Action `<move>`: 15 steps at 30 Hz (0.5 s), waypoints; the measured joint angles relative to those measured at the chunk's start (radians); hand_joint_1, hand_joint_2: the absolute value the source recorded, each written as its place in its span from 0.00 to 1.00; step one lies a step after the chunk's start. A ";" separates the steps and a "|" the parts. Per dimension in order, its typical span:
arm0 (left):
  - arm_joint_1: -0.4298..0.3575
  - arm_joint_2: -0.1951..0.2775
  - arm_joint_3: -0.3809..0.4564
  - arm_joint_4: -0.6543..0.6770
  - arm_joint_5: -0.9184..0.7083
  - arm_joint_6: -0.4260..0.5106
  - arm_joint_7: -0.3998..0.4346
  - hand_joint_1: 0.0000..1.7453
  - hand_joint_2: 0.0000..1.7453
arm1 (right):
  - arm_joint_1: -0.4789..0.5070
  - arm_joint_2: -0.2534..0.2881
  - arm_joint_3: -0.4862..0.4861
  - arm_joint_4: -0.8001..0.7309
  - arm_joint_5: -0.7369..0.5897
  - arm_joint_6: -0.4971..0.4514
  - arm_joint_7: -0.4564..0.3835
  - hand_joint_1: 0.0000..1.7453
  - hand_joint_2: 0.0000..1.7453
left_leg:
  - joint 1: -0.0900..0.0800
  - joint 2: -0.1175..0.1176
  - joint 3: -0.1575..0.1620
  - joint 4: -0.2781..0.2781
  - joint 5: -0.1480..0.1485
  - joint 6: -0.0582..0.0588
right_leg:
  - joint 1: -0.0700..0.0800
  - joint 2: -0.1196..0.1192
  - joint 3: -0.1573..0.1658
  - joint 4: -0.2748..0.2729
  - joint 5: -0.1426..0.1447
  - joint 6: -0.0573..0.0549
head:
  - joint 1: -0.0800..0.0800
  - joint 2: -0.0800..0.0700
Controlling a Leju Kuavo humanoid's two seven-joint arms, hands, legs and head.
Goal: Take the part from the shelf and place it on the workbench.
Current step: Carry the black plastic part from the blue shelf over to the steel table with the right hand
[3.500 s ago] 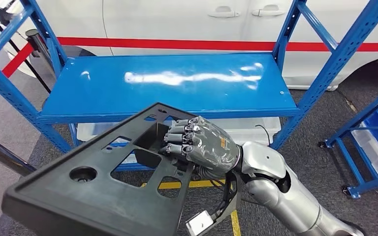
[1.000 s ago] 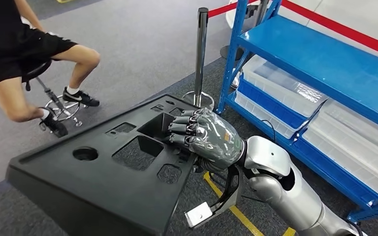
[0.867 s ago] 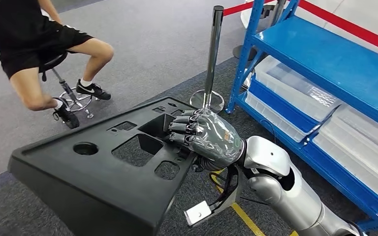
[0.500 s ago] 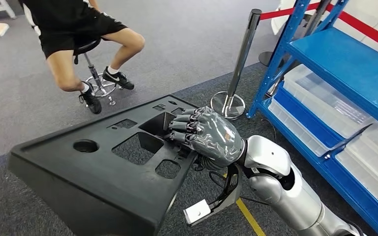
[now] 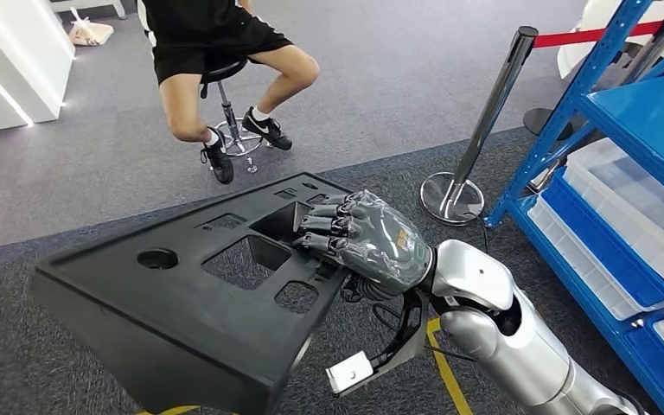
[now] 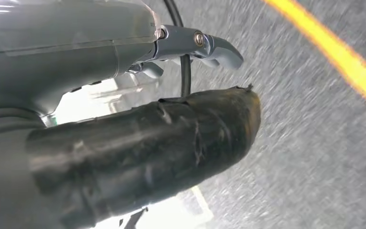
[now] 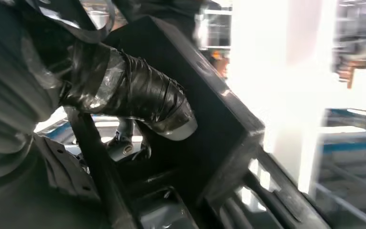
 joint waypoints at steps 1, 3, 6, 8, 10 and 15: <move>-0.001 0.000 0.000 0.000 -0.001 0.000 -0.001 0.00 0.00 | 0.001 0.000 0.000 0.000 0.000 0.000 0.000 1.00 1.00 | 0.002 0.022 -0.029 0.064 -0.034 -0.005 | 0.002 -0.015 -0.001 0.000 0.001 -0.002 | 0.000 0.000; -0.002 -0.001 0.000 0.000 -0.006 0.000 -0.005 0.00 0.00 | 0.002 0.000 0.000 0.002 0.000 -0.001 0.000 1.00 1.00 | 0.007 0.037 -0.068 0.159 -0.071 -0.013 | 0.005 -0.047 -0.005 0.002 0.001 -0.002 | 0.000 0.000; 0.000 -0.001 0.000 0.000 -0.012 0.000 -0.016 0.00 0.00 | 0.000 0.000 0.000 0.003 0.000 -0.001 0.000 1.00 1.00 | 0.010 0.062 0.006 0.049 -0.012 -0.015 | 0.005 -0.088 -0.007 0.007 -0.003 0.002 | 0.000 0.000; 0.000 0.000 -0.001 0.000 -0.014 0.001 -0.020 0.00 0.00 | -0.002 0.000 -0.001 0.003 0.000 -0.002 0.000 1.00 1.00 | 0.002 0.105 0.075 -0.068 0.017 -0.004 | 0.009 -0.109 -0.007 0.011 -0.008 0.009 | 0.000 0.000; -0.002 0.000 -0.001 0.000 -0.015 0.001 -0.022 0.00 0.00 | -0.003 0.000 -0.001 0.003 0.000 -0.003 0.000 1.00 1.00 | -0.006 0.131 0.093 -0.103 0.015 0.004 | 0.013 -0.119 -0.007 0.013 -0.011 0.014 | 0.000 0.000; -0.002 0.000 -0.001 0.000 -0.015 0.001 -0.022 0.00 0.00 | -0.004 0.000 -0.001 0.004 0.001 -0.003 0.000 1.00 1.00 | -0.005 0.127 0.091 -0.106 0.018 0.007 | 0.013 -0.122 -0.007 0.013 -0.011 0.016 | 0.000 0.000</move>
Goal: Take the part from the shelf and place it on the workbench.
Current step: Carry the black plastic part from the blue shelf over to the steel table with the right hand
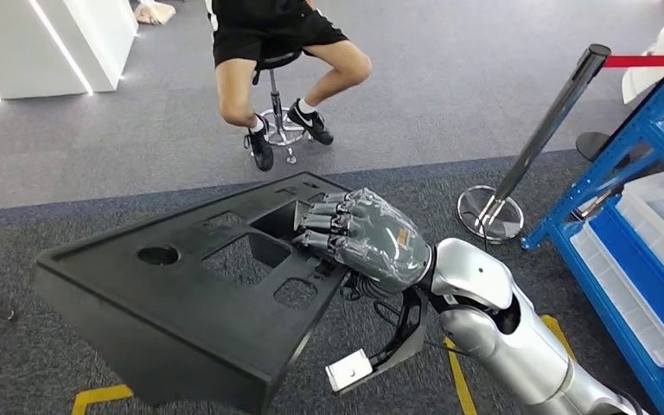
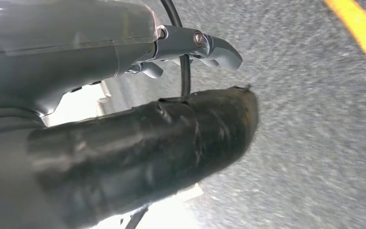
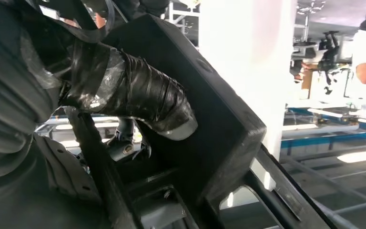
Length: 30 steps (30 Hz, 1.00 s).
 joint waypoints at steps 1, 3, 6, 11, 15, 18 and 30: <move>0.001 0.000 0.000 0.000 0.001 0.000 0.001 0.00 0.00 | -0.001 0.000 0.000 0.000 0.000 0.000 0.000 1.00 1.00 | -0.001 -0.006 -0.002 0.000 0.001 0.003 | -0.001 -0.004 0.001 -0.001 0.000 0.002 | 0.000 0.000; 0.003 0.001 0.000 0.000 0.007 0.000 0.006 0.00 0.00 | -0.006 0.000 0.000 0.002 0.001 0.000 0.000 1.00 1.00 | -0.001 -0.027 -0.003 -0.005 0.005 0.013 | -0.005 -0.015 0.004 -0.002 -0.002 0.012 | 0.000 0.000; 0.001 0.002 0.000 0.000 0.014 -0.008 0.022 0.00 0.00 | -0.019 -0.001 -0.001 0.013 0.002 0.003 -0.002 1.00 1.00 | 0.004 -0.097 0.001 -0.021 0.022 0.037 | -0.014 0.068 -0.078 0.181 -0.085 0.029 | 0.000 0.000; -0.003 0.002 0.000 0.000 0.014 -0.013 0.025 0.00 0.00 | -0.033 -0.001 -0.001 0.025 0.002 0.006 -0.002 1.00 1.00 | 0.005 -0.182 -0.018 0.006 0.019 0.021 | -0.028 0.187 -0.026 0.035 0.004 0.029 | 0.000 0.000; 0.001 0.003 0.000 0.000 0.014 -0.016 0.026 0.00 0.00 | -0.049 0.000 -0.001 0.029 0.003 0.009 -0.002 1.00 1.00 | 0.010 -0.204 -0.041 0.012 0.024 -0.006 | -0.025 0.157 -0.022 0.011 0.012 0.009 | 0.000 0.000; -0.002 0.004 0.000 0.000 0.014 -0.019 0.026 0.00 0.00 | -0.057 0.003 -0.001 0.031 0.003 0.009 -0.002 1.00 1.00 | 0.008 -0.117 -0.101 0.136 -0.048 -0.014 | -0.023 0.112 -0.016 -0.003 0.019 -0.009 | -0.003 0.000; 0.003 0.006 0.000 0.000 0.018 -0.023 0.025 0.00 0.00 | -0.067 0.006 -0.001 0.039 0.004 0.008 0.002 1.00 1.00 | -0.007 -0.047 0.000 -0.010 -0.002 0.023 | -0.009 -0.016 -0.001 0.001 -0.004 0.024 | -0.002 0.000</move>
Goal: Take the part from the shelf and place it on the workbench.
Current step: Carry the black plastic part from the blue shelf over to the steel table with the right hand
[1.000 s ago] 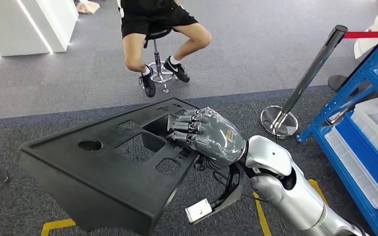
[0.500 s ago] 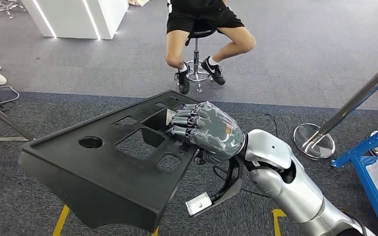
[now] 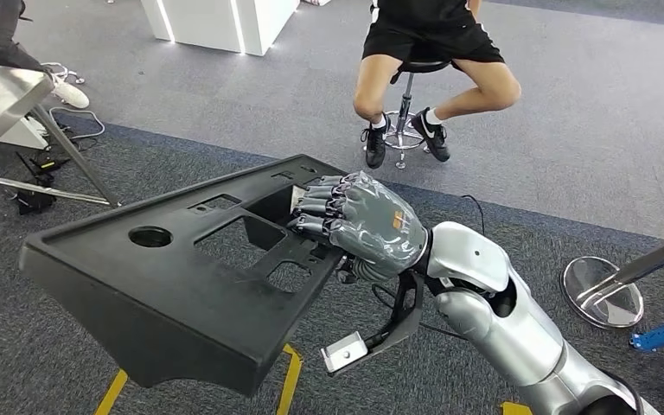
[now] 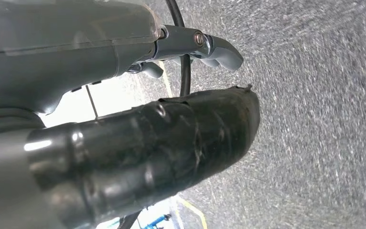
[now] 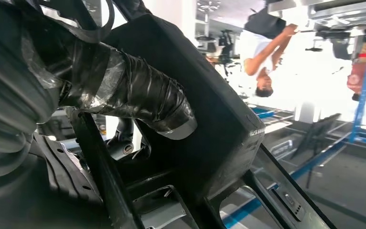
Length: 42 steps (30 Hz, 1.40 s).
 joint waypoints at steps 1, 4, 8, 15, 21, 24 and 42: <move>0.001 0.000 0.000 0.000 0.000 0.001 0.000 0.00 0.00 | -0.001 0.001 0.000 0.000 0.000 0.000 0.001 1.00 1.00 | 0.003 -0.010 0.006 -0.006 0.001 0.006 | -0.002 0.019 -0.003 0.015 -0.011 0.004 | 0.000 0.000; -0.002 -0.002 0.000 0.000 0.000 0.002 0.000 0.00 0.00 | 0.000 0.000 0.000 0.001 0.000 -0.001 0.001 1.00 1.00 | 0.007 -0.039 0.017 -0.012 0.002 0.021 | -0.006 0.099 -0.082 0.173 -0.086 0.008 | 0.002 0.000; -0.004 -0.005 0.000 0.000 0.000 0.003 -0.002 0.00 0.00 | 0.005 -0.001 0.000 0.005 0.000 -0.001 0.001 1.00 1.00 | 0.005 -0.096 0.025 -0.002 -0.009 0.022 | -0.006 0.118 -0.144 0.233 -0.050 0.005 | 0.003 0.000; 0.000 -0.010 0.000 0.000 0.000 0.004 -0.002 0.00 0.00 | 0.000 -0.001 0.000 0.006 0.001 -0.001 0.001 1.00 1.00 | 0.016 -0.170 0.022 0.005 -0.027 -0.013 | -0.006 0.177 -0.042 0.002 0.037 -0.014 | 0.004 0.000; -0.003 -0.011 0.000 0.000 0.000 0.003 -0.003 0.00 0.00 | -0.002 0.000 0.000 0.007 0.002 -0.003 0.001 1.00 1.00 | 0.017 -0.042 -0.136 0.259 -0.095 -0.033 | -0.004 0.092 0.022 -0.028 0.005 -0.036 | -0.001 0.000; 0.004 -0.011 0.000 0.000 0.000 0.003 -0.004 0.00 0.00 | -0.001 0.000 0.000 0.008 0.002 -0.003 0.002 1.00 1.00 | 0.017 -0.026 -0.131 0.182 0.002 -0.030 | -0.002 0.051 0.058 -0.028 -0.027 -0.030 | -0.001 0.000; 0.004 -0.006 0.000 0.001 -0.002 -0.002 -0.007 0.00 0.00 | -0.074 -0.003 -0.001 0.065 0.018 0.024 0.031 1.00 1.00 | 0.017 -0.150 0.130 0.006 -0.114 0.010 | -0.027 0.177 -0.177 0.062 0.066 0.034 | 0.000 0.000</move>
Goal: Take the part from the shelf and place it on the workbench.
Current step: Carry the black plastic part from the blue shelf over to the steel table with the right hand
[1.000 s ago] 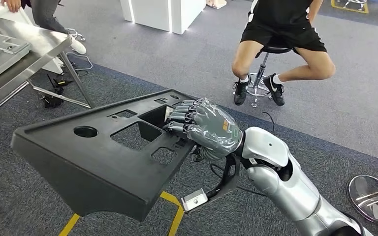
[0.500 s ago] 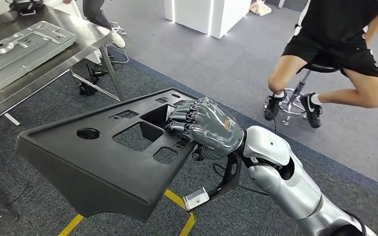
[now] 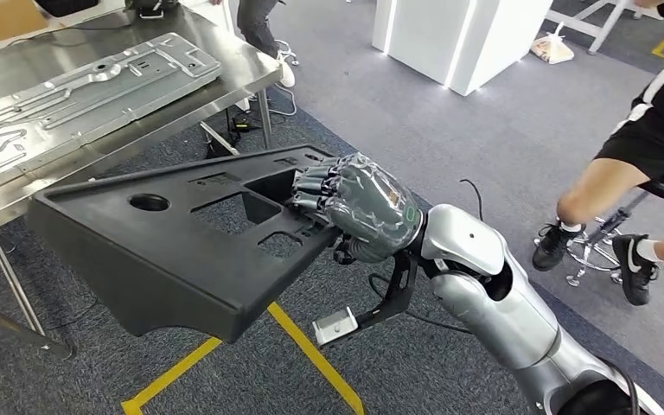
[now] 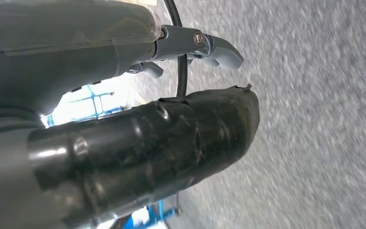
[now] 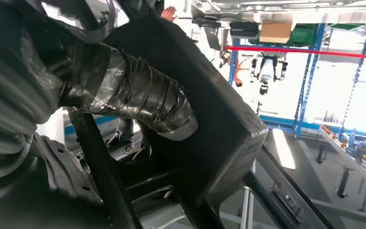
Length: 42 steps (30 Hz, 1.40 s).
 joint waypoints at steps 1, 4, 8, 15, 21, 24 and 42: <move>0.000 0.000 0.000 0.000 0.000 -0.001 0.000 0.00 0.00 | -0.007 -0.001 0.000 0.007 0.002 0.002 0.002 1.00 1.00 | 0.003 -0.012 0.008 -0.002 -0.010 -0.007 | 0.001 0.012 0.002 -0.031 0.057 -0.005 | 0.000 0.000; 0.001 0.001 0.000 0.000 -0.001 -0.003 -0.001 0.00 0.00 | -0.039 -0.002 0.001 0.018 0.006 0.008 0.008 1.00 1.00 | 0.006 -0.006 0.008 0.029 0.020 -0.029 | 0.006 -0.017 0.042 -0.055 0.051 -0.036 | 0.001 0.000; -0.005 0.003 0.000 0.000 -0.001 -0.004 -0.003 0.00 0.00 | -0.074 -0.002 0.002 0.038 0.006 0.014 0.015 1.00 1.00 | 0.002 0.104 -0.142 0.238 0.030 -0.040 | 0.015 -0.064 0.132 -0.087 0.004 -0.062 | 0.000 0.000; 0.011 0.009 0.000 0.002 -0.001 -0.006 -0.004 0.00 0.00 | -0.097 -0.001 0.029 0.079 0.020 0.022 0.025 1.00 1.00 | -0.038 0.166 -0.228 0.041 0.119 0.025 | 0.043 -0.142 0.283 -0.100 -0.122 -0.066 | 0.002 0.000; 0.005 0.015 -0.001 0.003 -0.001 -0.006 -0.005 0.00 0.00 | -0.142 0.009 0.053 0.097 0.031 0.027 0.032 1.00 1.00 | -0.041 0.128 -0.141 -0.026 0.163 0.046 | 0.033 -0.117 0.271 0.046 -0.107 -0.037 | 0.001 0.000; -0.004 0.014 -0.002 0.003 -0.001 -0.006 -0.006 0.00 0.00 | -0.144 0.009 0.062 0.104 0.032 0.027 0.033 1.00 1.00 | -0.027 0.090 -0.099 -0.034 0.134 0.044 | 0.022 -0.064 0.132 0.198 -0.177 -0.020 | 0.000 0.000; 0.000 0.004 -0.007 0.003 0.001 -0.004 -0.009 0.00 0.00 | -0.208 0.023 0.114 0.154 0.067 0.037 0.077 1.00 1.00 | 0.002 0.110 -0.209 0.246 -0.073 -0.038 | 0.011 -0.102 0.200 -0.067 -0.072 -0.066 | -0.003 0.000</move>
